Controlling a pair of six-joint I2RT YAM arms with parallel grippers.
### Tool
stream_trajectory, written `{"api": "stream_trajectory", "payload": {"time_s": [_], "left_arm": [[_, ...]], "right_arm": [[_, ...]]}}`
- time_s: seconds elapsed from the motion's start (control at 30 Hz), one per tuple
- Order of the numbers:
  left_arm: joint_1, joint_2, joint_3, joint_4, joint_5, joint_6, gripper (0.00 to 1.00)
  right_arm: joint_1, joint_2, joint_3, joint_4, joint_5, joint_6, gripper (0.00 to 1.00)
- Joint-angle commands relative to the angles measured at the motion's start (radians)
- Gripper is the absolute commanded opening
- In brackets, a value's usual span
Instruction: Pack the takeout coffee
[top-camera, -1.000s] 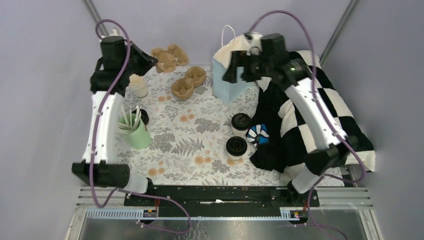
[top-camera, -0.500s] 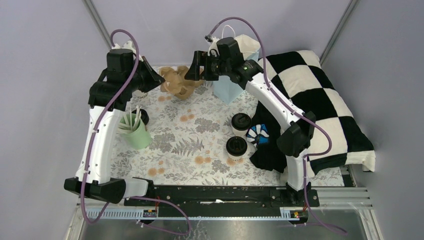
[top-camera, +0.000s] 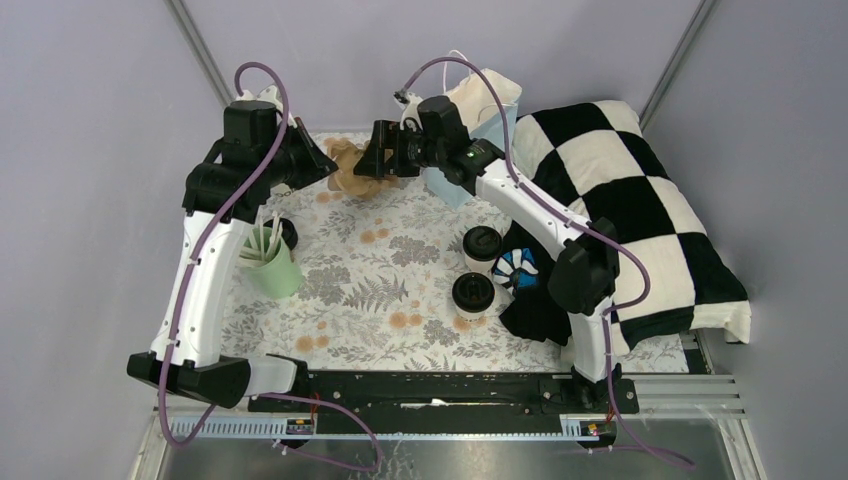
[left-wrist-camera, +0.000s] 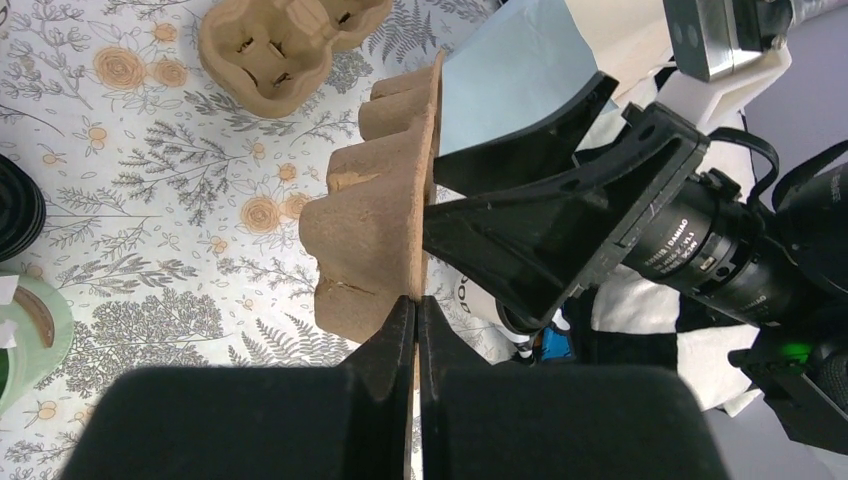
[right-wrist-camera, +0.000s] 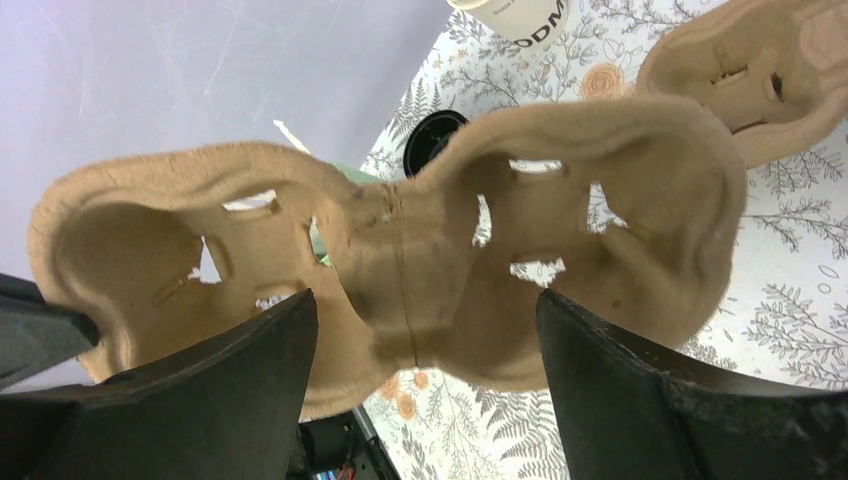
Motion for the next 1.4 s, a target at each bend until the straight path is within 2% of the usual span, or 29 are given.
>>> {"api": "stream_trajectory", "payload": {"time_s": [0.0,0.13,0.43,0.87,0.93,1.07,1.1,1.17,1.23,1.37], "left_arm": [[-0.015,0.002,0.024,0.031,0.011,0.028,0.0],[-0.02,0.002,0.02,0.031,0.011,0.03,0.0],[-0.027,0.012,0.027,0.031,0.011,0.036,0.0],[-0.03,-0.001,0.019,0.034,0.04,0.058,0.03],[-0.029,-0.004,0.02,0.034,0.044,0.059,0.11],[-0.03,-0.027,0.032,0.034,0.019,0.082,0.5],[-0.03,-0.033,0.039,0.033,0.002,0.088,0.64],[-0.03,-0.04,0.056,0.032,-0.024,0.096,0.8],[-0.029,-0.037,0.071,0.034,-0.043,0.089,0.85],[-0.029,0.005,0.087,0.107,-0.012,0.052,0.88]], "right_arm": [[0.003,0.019,0.043,0.098,-0.007,0.013,0.85],[0.002,0.029,0.036,0.116,-0.011,0.026,0.82],[0.003,0.024,0.018,0.122,-0.028,0.035,0.63],[0.004,-0.078,-0.143,0.186,-0.054,0.095,0.47],[0.004,-0.088,-0.149,0.181,-0.054,0.097,0.45],[0.004,-0.117,-0.174,0.165,-0.051,0.096,0.44],[0.004,-0.131,-0.19,0.156,-0.051,0.092,0.44],[0.004,-0.171,-0.213,0.125,-0.049,0.066,0.44],[0.004,-0.221,-0.238,0.071,-0.045,0.022,0.44],[0.004,-0.365,-0.286,-0.091,-0.017,-0.126,0.45]]}}
